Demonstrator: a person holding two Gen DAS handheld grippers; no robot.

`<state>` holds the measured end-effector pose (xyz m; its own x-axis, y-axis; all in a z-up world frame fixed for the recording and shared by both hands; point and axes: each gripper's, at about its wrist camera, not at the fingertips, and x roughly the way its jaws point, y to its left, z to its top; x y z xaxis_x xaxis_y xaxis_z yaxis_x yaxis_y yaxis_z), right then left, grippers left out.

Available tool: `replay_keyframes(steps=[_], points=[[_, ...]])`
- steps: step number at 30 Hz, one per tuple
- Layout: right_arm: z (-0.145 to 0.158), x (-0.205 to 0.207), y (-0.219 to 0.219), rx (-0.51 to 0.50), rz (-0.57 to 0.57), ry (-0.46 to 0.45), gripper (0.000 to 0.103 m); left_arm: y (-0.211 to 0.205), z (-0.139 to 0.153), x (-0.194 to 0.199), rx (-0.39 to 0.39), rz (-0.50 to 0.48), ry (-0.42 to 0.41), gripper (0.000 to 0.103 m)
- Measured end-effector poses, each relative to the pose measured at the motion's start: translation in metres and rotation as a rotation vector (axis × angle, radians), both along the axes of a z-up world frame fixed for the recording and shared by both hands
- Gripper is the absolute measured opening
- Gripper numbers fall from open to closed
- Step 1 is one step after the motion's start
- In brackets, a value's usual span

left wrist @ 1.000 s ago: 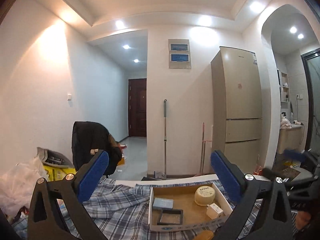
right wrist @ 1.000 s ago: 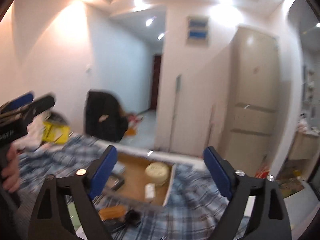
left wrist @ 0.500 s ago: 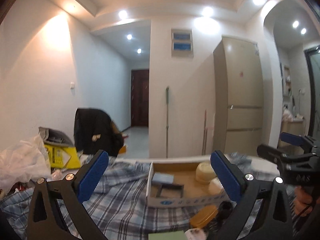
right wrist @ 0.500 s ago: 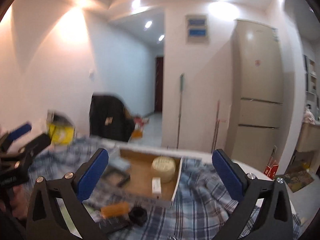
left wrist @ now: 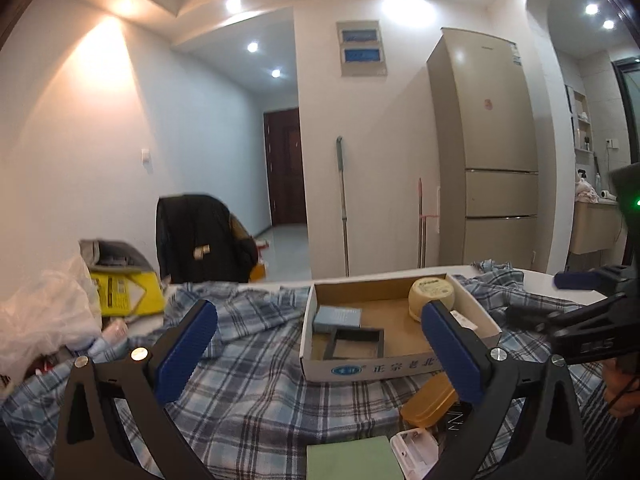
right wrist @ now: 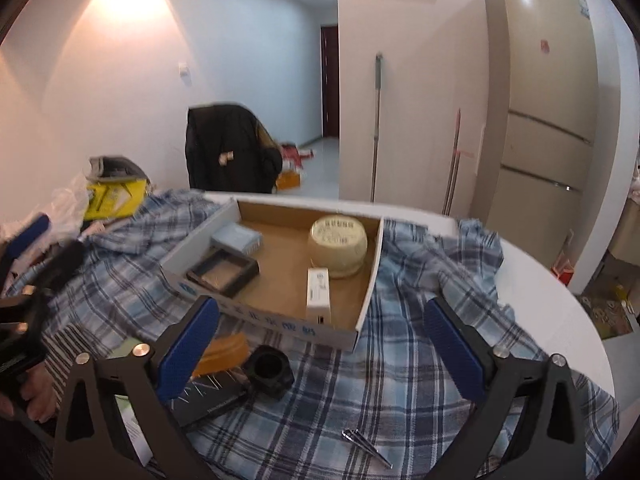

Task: Organize rigid objects
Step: 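Reach the right tool to the black cup-shaped object and close on it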

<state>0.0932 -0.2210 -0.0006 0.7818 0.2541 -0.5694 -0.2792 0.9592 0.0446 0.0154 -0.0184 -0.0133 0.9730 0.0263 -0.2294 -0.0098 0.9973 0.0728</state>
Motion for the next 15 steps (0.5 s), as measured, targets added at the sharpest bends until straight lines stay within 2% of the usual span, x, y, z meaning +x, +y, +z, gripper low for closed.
replay_keyframes(steps=[3,10,12,15], points=[[-0.008,0.006,0.003,-0.002,0.030,0.061,0.086,0.002,0.001,0.001,-0.005,0.001,0.004,0.103],[-0.028,0.009,0.028,-0.091,0.148,0.116,0.079,0.010,-0.003,0.012,-0.044,0.023,0.061,0.103],[-0.037,0.011,0.039,-0.139,0.193,0.133,0.072,0.011,-0.005,0.015,-0.048,0.024,0.075,0.103],[-0.048,0.018,0.046,-0.150,0.226,0.197,0.063,0.011,-0.006,0.016,-0.051,0.026,0.084,0.103]])
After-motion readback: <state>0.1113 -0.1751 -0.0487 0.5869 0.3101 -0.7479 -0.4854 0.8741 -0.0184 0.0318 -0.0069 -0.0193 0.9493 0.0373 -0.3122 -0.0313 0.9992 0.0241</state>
